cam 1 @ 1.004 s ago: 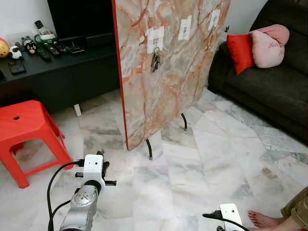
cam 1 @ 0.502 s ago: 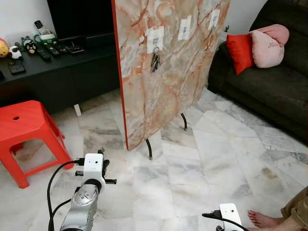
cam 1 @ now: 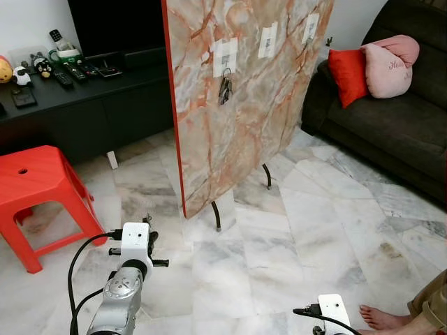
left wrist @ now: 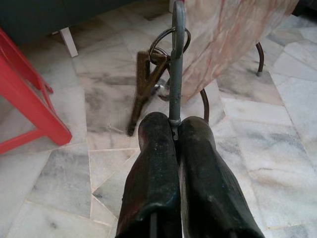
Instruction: Hang keys on a hook
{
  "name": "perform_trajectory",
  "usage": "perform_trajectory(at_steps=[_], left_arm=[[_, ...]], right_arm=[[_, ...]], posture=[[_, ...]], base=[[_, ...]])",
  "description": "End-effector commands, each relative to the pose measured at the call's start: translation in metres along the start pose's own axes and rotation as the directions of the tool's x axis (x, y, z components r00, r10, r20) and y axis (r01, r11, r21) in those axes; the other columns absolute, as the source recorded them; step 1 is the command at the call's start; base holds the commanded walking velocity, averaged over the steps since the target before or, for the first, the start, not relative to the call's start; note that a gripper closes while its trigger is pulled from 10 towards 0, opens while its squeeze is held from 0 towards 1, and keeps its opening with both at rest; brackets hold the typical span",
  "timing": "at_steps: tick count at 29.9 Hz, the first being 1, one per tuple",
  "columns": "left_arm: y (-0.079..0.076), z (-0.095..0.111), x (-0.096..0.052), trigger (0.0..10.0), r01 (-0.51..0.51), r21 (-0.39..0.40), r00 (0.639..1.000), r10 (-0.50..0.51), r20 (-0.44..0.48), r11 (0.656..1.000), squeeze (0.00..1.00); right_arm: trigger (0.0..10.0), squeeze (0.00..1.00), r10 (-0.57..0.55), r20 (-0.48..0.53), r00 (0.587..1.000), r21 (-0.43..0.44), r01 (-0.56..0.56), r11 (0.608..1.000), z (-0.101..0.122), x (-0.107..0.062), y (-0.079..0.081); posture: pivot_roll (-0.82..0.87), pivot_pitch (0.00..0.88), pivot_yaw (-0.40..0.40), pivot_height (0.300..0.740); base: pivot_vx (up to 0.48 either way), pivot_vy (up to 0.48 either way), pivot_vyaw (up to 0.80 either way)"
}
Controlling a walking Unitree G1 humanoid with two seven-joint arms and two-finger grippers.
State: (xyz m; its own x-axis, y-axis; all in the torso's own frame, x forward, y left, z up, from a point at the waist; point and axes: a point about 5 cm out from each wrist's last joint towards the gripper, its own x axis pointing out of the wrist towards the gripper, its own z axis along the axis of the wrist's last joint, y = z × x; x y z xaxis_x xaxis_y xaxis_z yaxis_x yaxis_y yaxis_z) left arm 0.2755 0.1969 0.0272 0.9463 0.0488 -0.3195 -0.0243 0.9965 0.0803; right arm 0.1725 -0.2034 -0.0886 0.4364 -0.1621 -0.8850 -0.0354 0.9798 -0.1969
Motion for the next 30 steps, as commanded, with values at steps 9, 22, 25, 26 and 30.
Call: perform_trajectory(at_steps=[9, 22, 25, 26, 30], left_arm=[[-0.0021, 0.0054, 0.0001, 10.0, -0.005, 0.007, 1.0, 0.005, 0.024, 1.0, 0.0], [-0.0013, 0.0045, 0.0001, 10.0, -0.009, 0.013, 1.0, 0.008, 0.012, 1.0, 0.0], [-0.0012, 0.004, 0.0, 10.0, -0.011, 0.012, 1.0, 0.011, 0.009, 1.0, 0.0], [-0.0012, 0.004, 0.0, 10.0, -0.011, 0.012, 1.0, 0.011, 0.009, 1.0, 0.0], [-0.0004, 0.0035, 0.0, 10.0, -0.02, 0.009, 1.0, 0.02, 0.007, 1.0, 0.0]], right_arm=[[10.0, 0.0, 0.006, 0.016, 1.0, 0.003, -0.006, 1.0, 0.0039, 0.0001, -0.0007], [10.0, 0.0, 0.008, 0.026, 1.0, -0.012, -0.008, 1.0, 0.0065, 0.0001, 0.0008], [10.0, 0.0, 0.011, 0.025, 1.0, -0.031, -0.01, 0.999, 0.0066, 0.0001, 0.0011], [10.0, 0.0, 0.011, 0.025, 1.0, -0.031, -0.01, 0.999, 0.0066, 0.0001, 0.0011], [10.0, 0.0, 0.01, 0.023, 1.0, -0.028, -0.01, 1.0, 0.0059, 0.0001, 0.0013]], posture=[[0.07, 0.024, -0.152, 0.74], [0.07, 0.024, -0.149, 0.74], [0.07, 0.023, -0.149, 0.74], [0.07, 0.023, -0.149, 0.74], [0.07, 0.023, -0.148, 0.74]], base=[[0.0, -0.296, 0.69], [0.0, -0.359, 0.04], [0.0, -0.366, 0.8], [0.0, -0.364, 0.8], [0.0, -0.173, 0.8]])
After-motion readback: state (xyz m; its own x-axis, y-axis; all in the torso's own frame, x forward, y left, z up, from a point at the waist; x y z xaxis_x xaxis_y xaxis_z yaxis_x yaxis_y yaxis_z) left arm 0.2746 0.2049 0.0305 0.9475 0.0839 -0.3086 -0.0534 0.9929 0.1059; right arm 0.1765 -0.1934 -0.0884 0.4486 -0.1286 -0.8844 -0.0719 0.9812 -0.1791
